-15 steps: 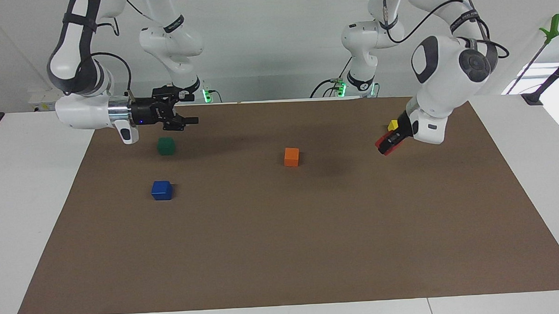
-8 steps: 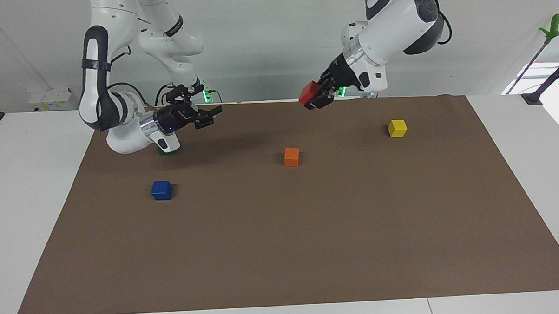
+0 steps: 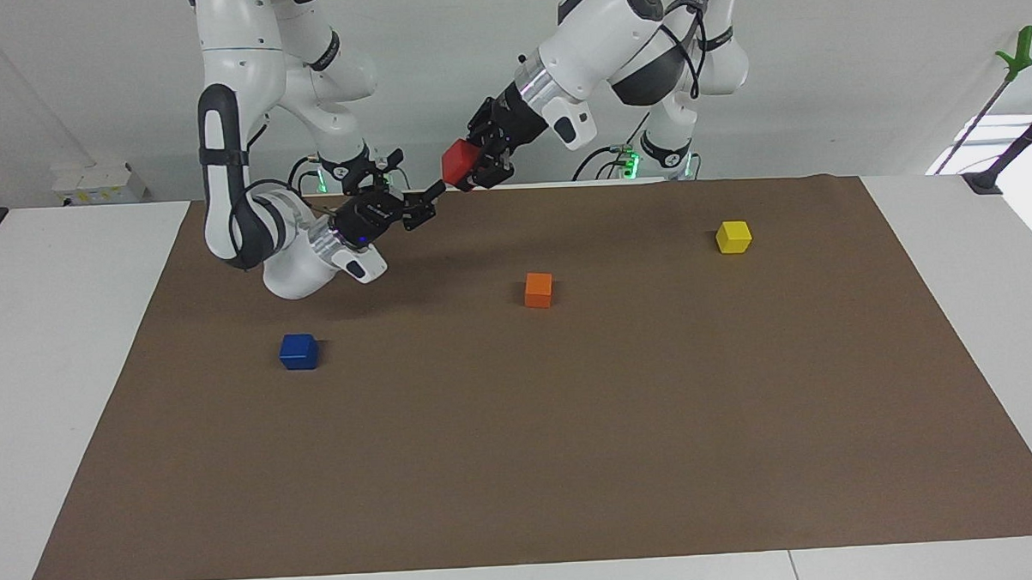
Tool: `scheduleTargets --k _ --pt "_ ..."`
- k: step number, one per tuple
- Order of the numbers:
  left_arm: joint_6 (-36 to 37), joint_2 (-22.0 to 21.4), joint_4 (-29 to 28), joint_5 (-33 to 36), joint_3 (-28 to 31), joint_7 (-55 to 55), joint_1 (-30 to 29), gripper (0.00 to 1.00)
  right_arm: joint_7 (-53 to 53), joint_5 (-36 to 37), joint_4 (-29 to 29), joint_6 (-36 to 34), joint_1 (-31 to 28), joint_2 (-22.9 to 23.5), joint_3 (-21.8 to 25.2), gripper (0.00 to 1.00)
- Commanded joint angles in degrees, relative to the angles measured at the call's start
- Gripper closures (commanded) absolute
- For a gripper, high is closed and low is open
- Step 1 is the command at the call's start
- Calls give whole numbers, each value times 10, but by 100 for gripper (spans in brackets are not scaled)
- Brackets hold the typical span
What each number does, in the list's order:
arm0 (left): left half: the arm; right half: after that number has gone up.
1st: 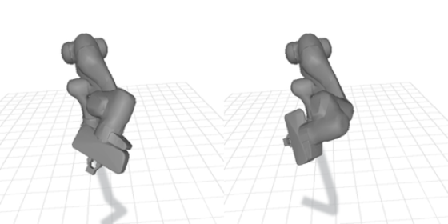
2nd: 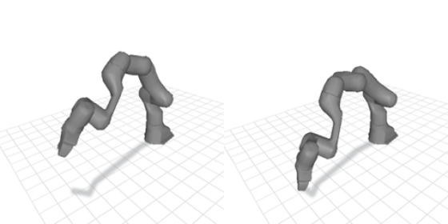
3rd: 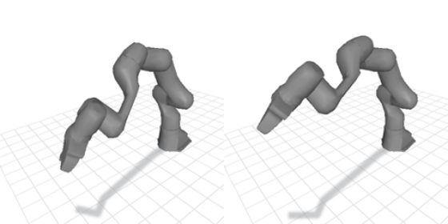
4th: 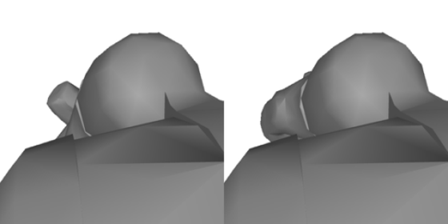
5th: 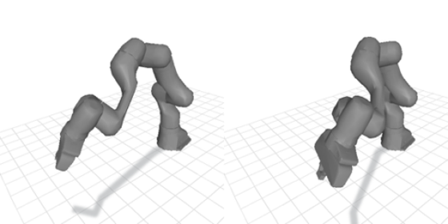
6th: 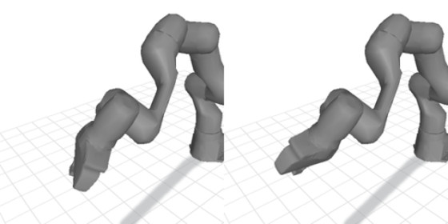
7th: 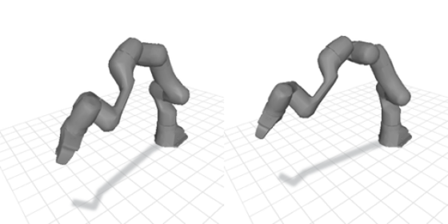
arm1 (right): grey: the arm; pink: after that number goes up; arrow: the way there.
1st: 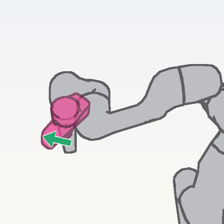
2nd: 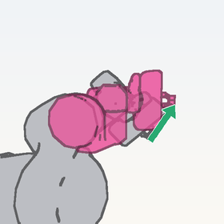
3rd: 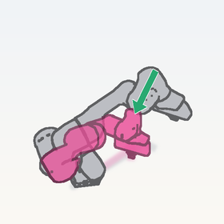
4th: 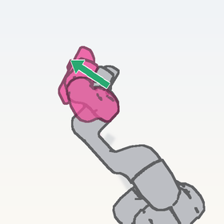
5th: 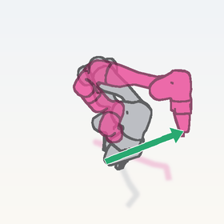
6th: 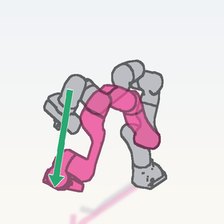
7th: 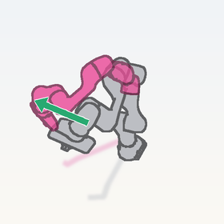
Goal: Transfer red block to right arm and stack on blue block
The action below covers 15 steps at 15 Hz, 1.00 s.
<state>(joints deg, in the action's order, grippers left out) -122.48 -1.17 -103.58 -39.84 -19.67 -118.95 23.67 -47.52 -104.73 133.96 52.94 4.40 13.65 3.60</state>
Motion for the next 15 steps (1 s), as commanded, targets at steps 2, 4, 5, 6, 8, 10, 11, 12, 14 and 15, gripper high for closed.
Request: scheduleTargets --k 2,4,5,6,8,10,11,12,14,15 --pt "-55 -37 -57 -16 10 -24 24 100 -17 -21 6 -23 16 13 -2 0" --pt "-103 -50 -93 -15 9 -37 37 100 -16 -54 6 -27 36 13 -2 0" --pt "-108 -53 -101 -15 10 -38 41 100 -16 -71 6 -28 49 13 -2 0" --pt "-112 -53 -102 -16 10 -40 40 100 -17 -78 6 -26 53 13 -2 0" --pt "-112 -53 -101 -15 10 -51 38 100 -18 -77 6 -25 54 14 -1 0" --pt "-112 -53 -101 -15 10 -52 39 100 -29 -77 8 -24 54 13 -1 0" --pt "-111 -53 -101 -15 10 -52 39 100 -35 -77 10 -23 55 13 -1 0" --pt "-109 -53 -101 -15 10 -52 38 100 -38 -76 12 -19 57 13 -1 3" --pt "-105 -53 -101 -15 10 -52 38 100 -84 -68 18 0 67 13 0 57" --pt "-103 -53 -101 -15 10 -52 37 100 -98 -56 18 8 69 13 0 100"
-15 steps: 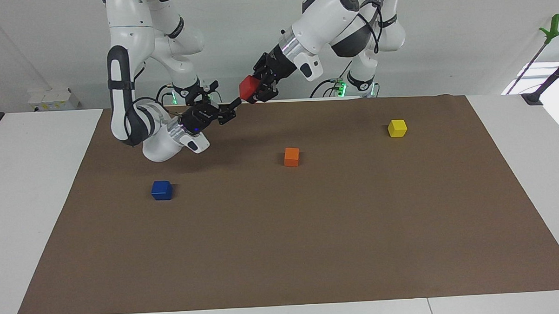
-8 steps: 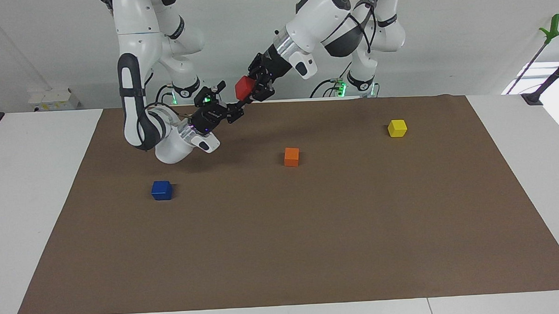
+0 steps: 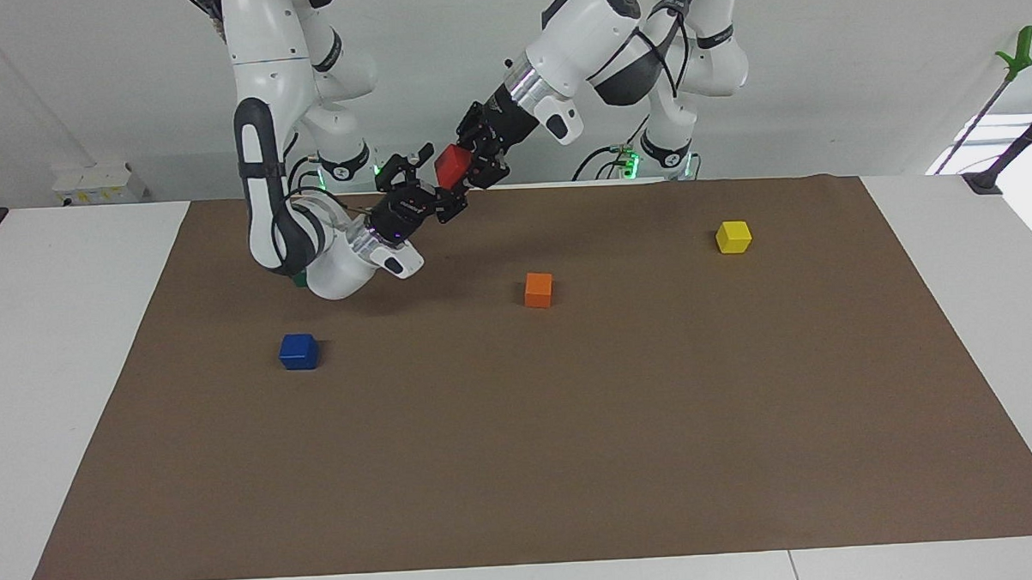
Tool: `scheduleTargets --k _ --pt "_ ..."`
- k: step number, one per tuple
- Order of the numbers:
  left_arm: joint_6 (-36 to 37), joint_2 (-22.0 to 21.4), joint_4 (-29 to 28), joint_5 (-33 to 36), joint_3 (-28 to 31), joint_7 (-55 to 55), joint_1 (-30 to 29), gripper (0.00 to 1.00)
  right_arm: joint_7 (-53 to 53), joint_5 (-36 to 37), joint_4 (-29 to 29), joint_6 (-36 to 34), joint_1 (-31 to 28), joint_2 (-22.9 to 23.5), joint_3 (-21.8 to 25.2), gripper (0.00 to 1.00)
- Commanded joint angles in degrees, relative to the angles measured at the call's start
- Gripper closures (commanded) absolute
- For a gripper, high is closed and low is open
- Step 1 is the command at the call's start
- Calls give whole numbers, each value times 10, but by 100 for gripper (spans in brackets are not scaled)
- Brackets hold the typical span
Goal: Transfer red block to right arm and stack on blue block
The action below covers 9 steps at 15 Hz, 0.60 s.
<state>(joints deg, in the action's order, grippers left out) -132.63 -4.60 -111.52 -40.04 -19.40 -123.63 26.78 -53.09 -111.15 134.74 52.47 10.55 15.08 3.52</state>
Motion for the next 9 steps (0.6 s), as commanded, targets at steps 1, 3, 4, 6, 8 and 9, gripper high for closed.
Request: scheduleTargets --k 1,3,4,6,8,9 --pt "-2 -19 -22 -13 8 -4 6 100 -51 22 10 18 8 -1 1 100" --pt "-2 -19 -22 -12 8 -2 6 100 -54 37 9 19 1 0 1 100" --pt "-2 -19 -21 -12 8 -2 5 100 -54 44 8 18 -1 0 1 100" --pt "-3 -19 -21 -12 9 -6 6 8 -54 45 6 18 -4 1 1 100" --pt "-2 -25 -21 -7 9 -2 6 0 -54 45 5 18 -4 1 1 100" --pt "-1 -30 -21 -7 11 0 0 0 -54 45 5 18 -4 1 1 100"
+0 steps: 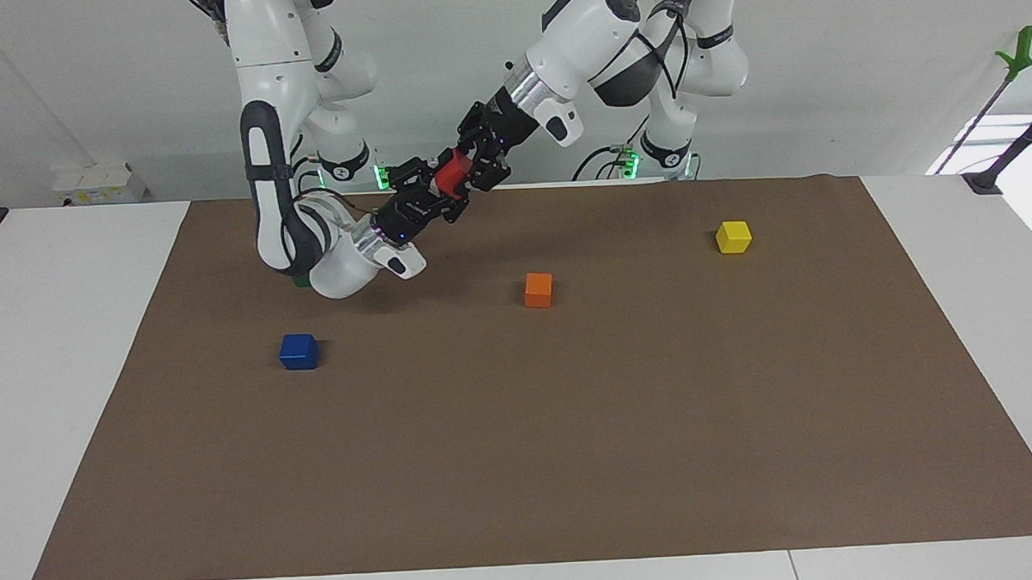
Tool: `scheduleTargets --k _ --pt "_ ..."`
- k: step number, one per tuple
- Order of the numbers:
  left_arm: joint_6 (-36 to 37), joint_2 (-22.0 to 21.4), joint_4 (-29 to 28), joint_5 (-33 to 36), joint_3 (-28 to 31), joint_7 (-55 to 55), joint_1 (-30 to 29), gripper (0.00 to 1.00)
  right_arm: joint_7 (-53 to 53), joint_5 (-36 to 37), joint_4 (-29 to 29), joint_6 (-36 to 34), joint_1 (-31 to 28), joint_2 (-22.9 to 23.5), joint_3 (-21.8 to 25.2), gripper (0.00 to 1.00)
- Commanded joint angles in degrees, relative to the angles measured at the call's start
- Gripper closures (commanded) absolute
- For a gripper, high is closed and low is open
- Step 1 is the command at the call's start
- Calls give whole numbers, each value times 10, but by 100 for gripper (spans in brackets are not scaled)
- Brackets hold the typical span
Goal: Transfer red block to right arm and stack on blue block
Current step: 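Grasp the red cube with the right gripper and open the left gripper, then carry the red cube toward the blue cube while the left gripper retracts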
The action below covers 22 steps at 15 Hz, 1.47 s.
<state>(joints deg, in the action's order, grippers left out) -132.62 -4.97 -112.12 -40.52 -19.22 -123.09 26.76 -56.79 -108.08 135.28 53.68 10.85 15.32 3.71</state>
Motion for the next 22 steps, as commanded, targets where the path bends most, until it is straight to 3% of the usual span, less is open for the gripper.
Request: scheduleTargets --k 1,3,8,11,15,19,22 --pt "7 -33 -14 -1 12 -2 -16 0 -17 15 -1 6 -7 -1 -1 100" --pt "72 -47 -5 0 12 41 -72 0 -17 15 -2 7 -7 -1 -1 100" --pt "221 -69 -12 4 12 291 -236 0 -10 16 -16 46 -7 -4 1 100" --pt "249 -68 -6 99 12 424 -296 0 4 70 -42 115 -15 -13 4 100" --pt "255 -64 1 251 12 660 -330 0 89 144 -58 196 -44 -77 4 100" --pt "346 -31 79 321 12 942 -415 0 204 238 -91 251 -68 -148 4 100" --pt "427 40 185 411 13 1080 -403 0 248 357 -118 265 -91 -184 5 100"
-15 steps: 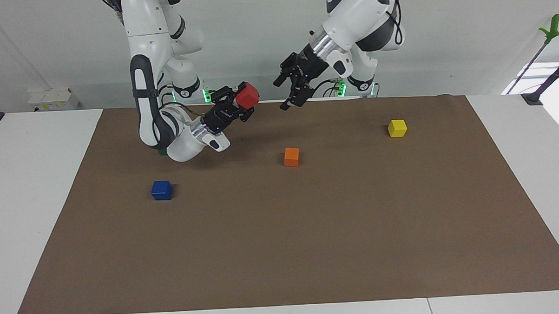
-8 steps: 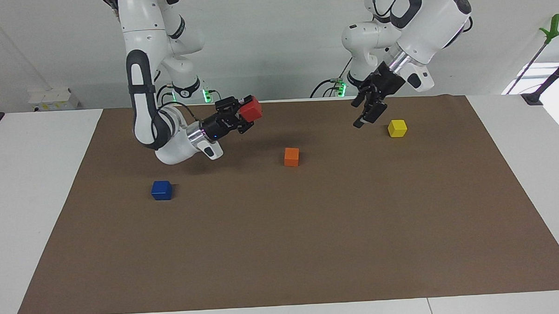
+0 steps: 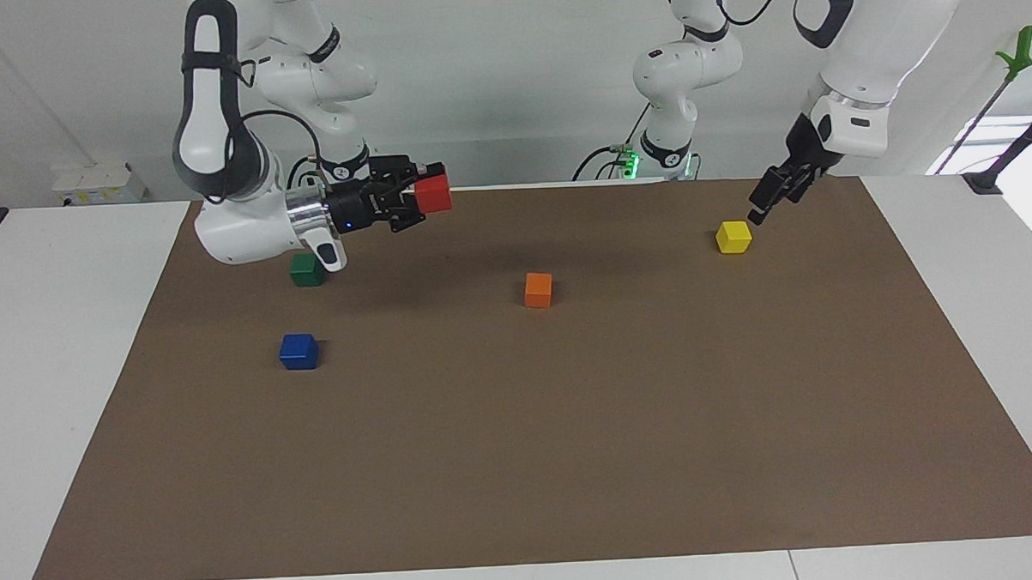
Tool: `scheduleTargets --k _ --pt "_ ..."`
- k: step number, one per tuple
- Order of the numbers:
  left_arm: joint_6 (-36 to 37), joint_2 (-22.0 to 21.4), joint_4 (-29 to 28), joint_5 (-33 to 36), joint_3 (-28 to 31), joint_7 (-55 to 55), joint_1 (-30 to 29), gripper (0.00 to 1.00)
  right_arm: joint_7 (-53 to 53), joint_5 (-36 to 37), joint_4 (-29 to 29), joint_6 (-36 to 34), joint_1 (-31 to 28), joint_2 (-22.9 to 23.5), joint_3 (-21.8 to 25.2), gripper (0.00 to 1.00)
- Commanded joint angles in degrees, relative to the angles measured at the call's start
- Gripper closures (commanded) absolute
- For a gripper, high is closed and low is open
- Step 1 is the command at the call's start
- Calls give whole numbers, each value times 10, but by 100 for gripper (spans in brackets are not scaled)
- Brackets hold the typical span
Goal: Transfer red block to right arm and stack on blue block
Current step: 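Carry the red cube toward the blue cube while the left gripper retracts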
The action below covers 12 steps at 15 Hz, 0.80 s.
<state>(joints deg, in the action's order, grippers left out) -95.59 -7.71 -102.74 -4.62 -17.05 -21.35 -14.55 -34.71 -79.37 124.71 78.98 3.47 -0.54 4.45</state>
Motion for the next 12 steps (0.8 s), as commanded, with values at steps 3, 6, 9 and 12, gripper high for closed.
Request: scheduleTargets --k 3,6,9,12 --pt "93 123 156 92 -6 77 28 0 27 211 -36 39 -39 -43 -2 100" --pt "101 150 185 90 5 92 30 0 39 343 -73 58 -57 -48 -2 100" --pt "157 207 275 88 7 95 39 0 98 436 -109 107 -60 -46 -3 100" --pt "182 189 279 94 8 111 56 0 160 550 -134 165 -51 -36 -7 100"
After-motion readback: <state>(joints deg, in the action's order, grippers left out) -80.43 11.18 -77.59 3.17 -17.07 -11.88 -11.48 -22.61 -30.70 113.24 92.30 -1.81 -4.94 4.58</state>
